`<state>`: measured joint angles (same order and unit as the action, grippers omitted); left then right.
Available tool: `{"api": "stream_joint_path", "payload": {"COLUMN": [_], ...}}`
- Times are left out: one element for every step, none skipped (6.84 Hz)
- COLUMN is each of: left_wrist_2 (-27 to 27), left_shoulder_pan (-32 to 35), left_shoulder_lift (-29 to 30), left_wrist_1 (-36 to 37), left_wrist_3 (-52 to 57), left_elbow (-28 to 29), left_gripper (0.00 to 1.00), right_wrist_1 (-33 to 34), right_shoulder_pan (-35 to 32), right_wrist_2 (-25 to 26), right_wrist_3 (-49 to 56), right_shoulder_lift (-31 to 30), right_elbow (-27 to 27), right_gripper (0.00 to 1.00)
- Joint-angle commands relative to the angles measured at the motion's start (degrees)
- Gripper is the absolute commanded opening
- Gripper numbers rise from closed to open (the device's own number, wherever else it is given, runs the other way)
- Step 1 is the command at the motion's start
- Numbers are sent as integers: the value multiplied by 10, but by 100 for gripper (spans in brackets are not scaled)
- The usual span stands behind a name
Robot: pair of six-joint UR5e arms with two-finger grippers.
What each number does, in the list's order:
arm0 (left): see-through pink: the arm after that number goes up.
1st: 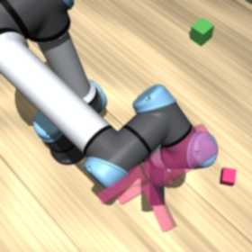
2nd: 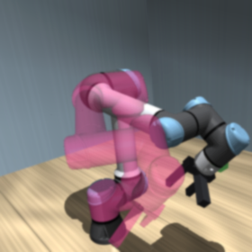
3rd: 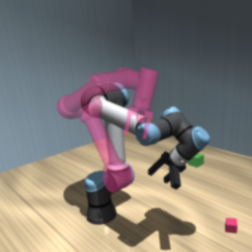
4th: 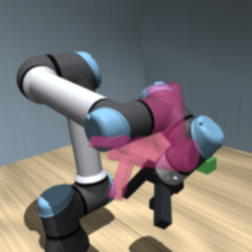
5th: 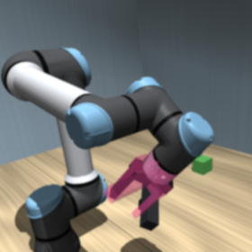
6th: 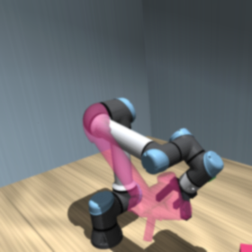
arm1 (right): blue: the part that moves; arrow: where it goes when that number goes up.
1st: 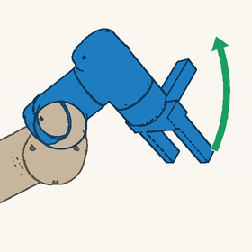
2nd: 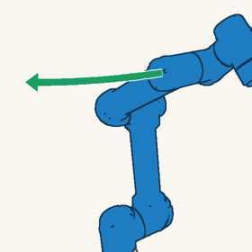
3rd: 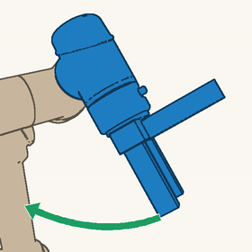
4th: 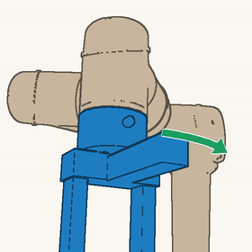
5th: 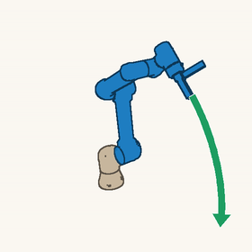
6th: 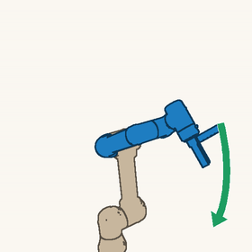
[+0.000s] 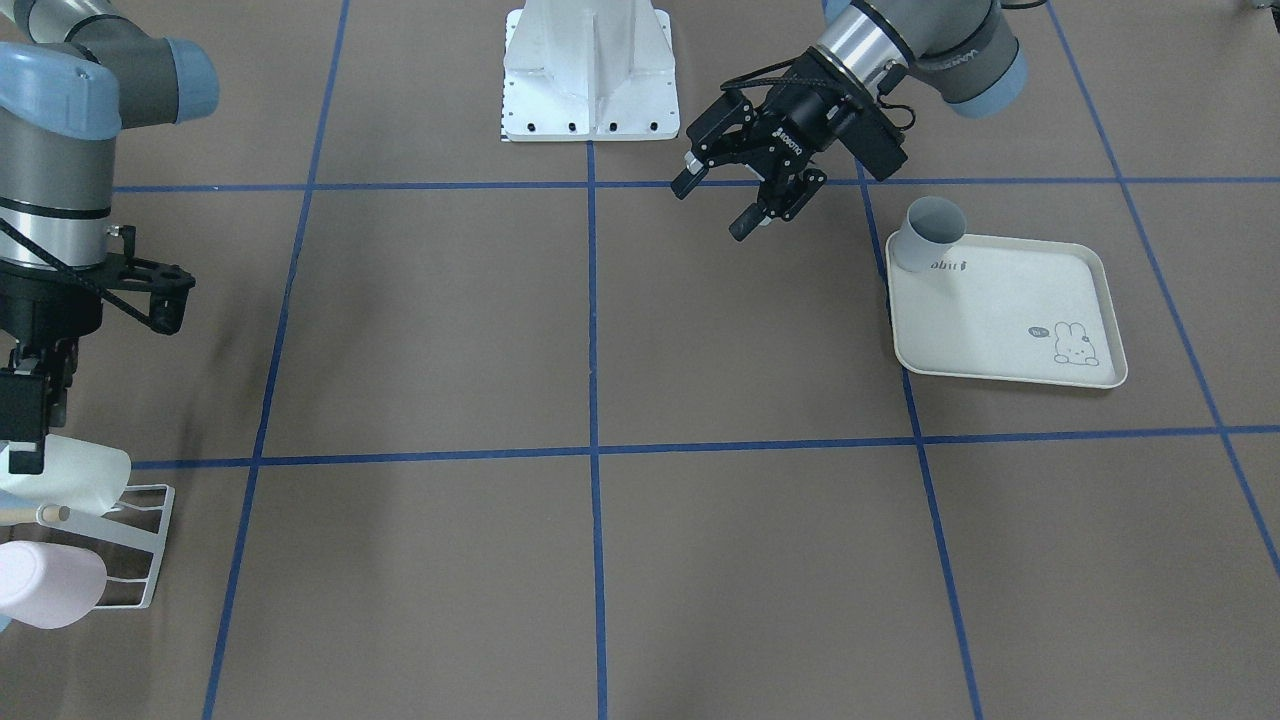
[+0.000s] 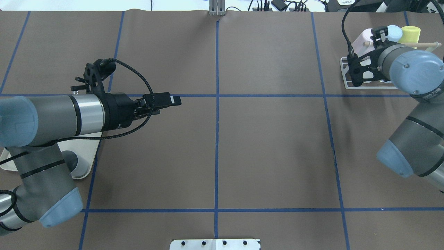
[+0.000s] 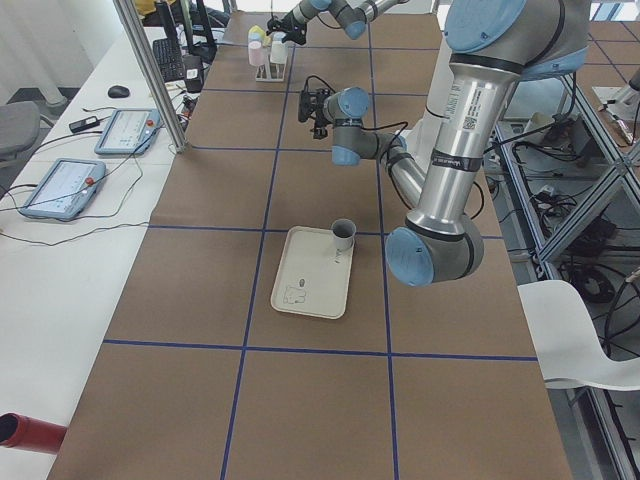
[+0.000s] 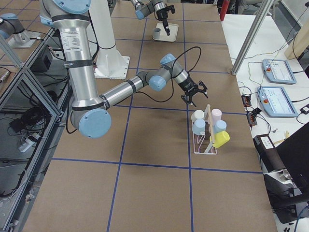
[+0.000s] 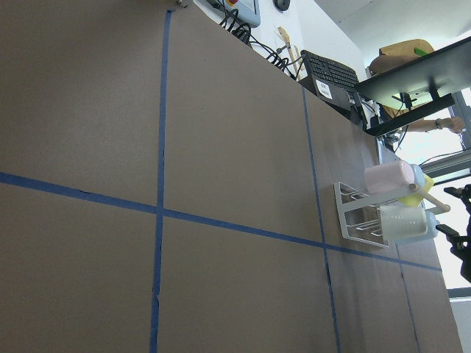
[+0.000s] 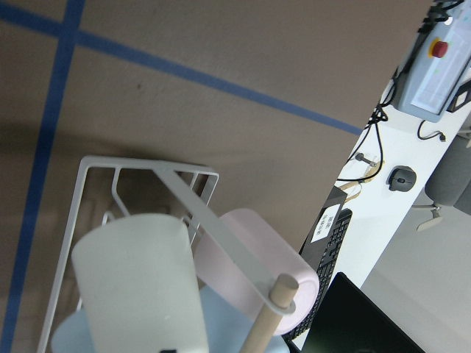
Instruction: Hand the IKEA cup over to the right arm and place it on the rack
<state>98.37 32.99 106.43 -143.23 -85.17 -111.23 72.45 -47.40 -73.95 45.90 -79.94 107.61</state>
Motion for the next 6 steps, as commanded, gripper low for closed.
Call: {"api": "stream_joint_path", "payload": {"left_wrist_2": [4,6,6,4,0,0], "left_shoulder_pan": [10,31,49,65,66,65], "left_shoulder_lift": [-83,-152,-215,-262,-302,-306], "left_wrist_1": [3,3,3,2,1,-1], "left_wrist_3": [112,165,217,259,281,282], "left_elbow": [-33,-69,-91,-92,-85,-66], "left_gripper": [100,100,100,100,100,100], "right_wrist_1": [-1,-18,-87,-149,-169,-163], "right_shoulder_pan": [52,81,110,129,151,164], "right_wrist_2": [-2,-3,-1,-2,-3,-21], "right_wrist_3": [-251,-393,-532,-662,-742,-748], "right_shoulder_lift": [6,7,6,7,9,38], "right_elbow": [43,61,59,59,62,61], "right_gripper": [99,99,99,99,99,99]}}
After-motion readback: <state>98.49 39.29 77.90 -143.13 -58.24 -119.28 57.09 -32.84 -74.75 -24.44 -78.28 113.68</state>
